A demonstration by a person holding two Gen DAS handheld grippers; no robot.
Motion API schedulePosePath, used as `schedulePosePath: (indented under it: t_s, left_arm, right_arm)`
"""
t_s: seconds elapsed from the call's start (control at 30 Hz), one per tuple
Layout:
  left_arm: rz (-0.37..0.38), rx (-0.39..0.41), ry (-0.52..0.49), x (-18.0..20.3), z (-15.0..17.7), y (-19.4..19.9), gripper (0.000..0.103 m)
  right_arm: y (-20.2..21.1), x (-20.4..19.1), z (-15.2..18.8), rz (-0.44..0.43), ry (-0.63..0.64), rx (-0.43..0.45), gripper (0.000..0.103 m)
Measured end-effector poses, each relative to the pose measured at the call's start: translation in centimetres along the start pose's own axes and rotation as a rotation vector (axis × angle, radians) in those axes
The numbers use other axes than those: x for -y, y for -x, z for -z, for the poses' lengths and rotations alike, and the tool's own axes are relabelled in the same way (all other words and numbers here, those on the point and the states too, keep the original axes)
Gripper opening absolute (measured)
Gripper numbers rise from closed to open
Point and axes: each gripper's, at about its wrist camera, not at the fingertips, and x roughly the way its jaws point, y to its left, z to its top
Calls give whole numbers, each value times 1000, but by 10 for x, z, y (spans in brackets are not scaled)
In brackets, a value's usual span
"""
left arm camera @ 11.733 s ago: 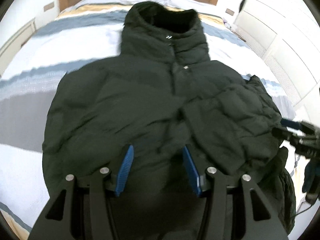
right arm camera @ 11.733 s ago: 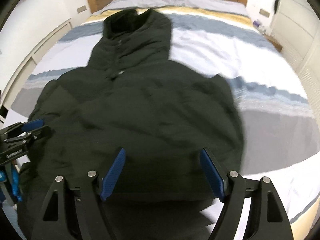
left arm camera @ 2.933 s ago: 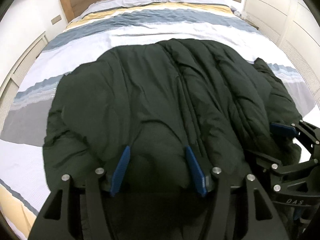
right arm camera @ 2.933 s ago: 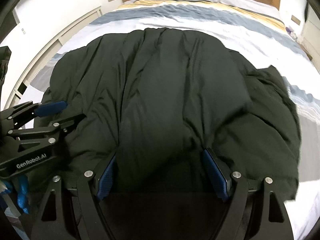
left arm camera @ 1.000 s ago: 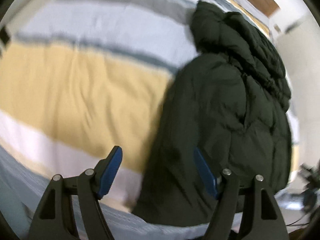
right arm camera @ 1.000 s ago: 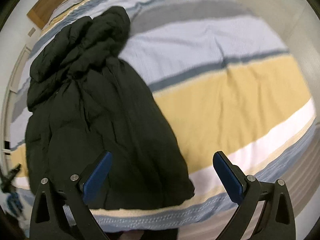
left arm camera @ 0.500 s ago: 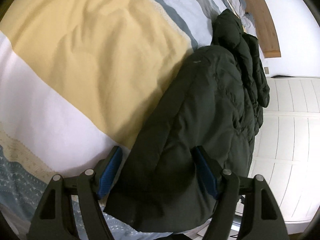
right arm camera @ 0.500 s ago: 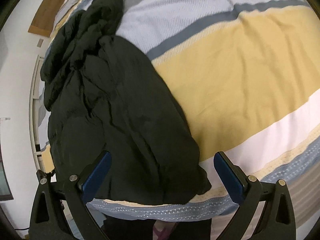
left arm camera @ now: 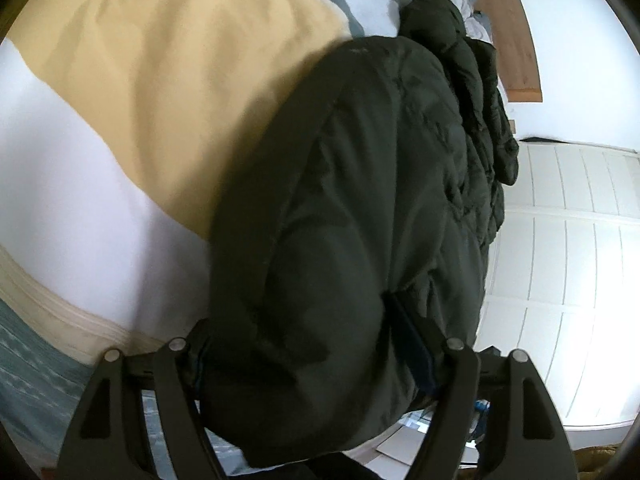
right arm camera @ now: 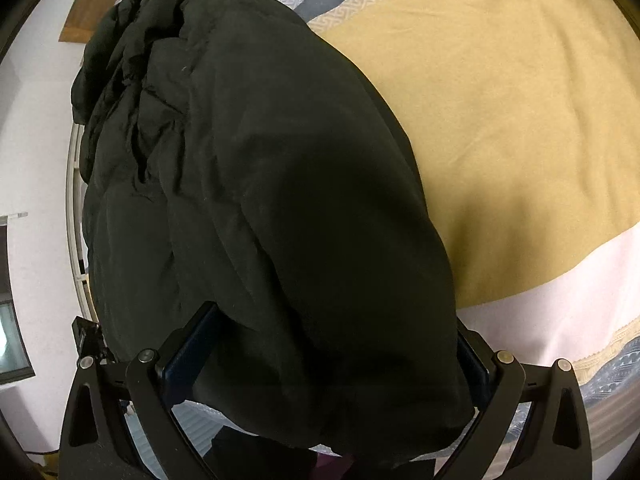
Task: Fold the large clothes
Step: 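Grasp the coat's side edge with both grippers and lift it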
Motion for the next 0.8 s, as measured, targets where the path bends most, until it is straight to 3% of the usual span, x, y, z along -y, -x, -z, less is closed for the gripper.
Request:
schedulePosePath:
  t_s: [0.1,0.17,0.2,0.27,0.47,0.6,0.8]
  left_arm:
    - [8,-7,-10,10,5,-7,68]
    - [19,-6,-9,14,9,-8,44]
    - [31,-6,-5,17,12,-9,39]
    - [30,-10,-13,22,15,-9,27]
    - [38,-20,-53,55,12,-2,13]
    - [116,21,-58,85,-1,17,11]
    - [187,24,-121,131,-41,40,11]
  right_arm:
    - [-2,-3,-1,3,-2,-9,98]
    - [-4,-6,-1,-18,-9,-15,81]
    - [-4,-7,0,-33,-12,-20,75]
    - [-5,-9,1,-62,-19,-29,53]
    - [-3,-37,3,-89,45,-39,19]
    - [11,-59,2,-81,102,-11,15]
    - [65,-101,-19,-115,98,172,14]
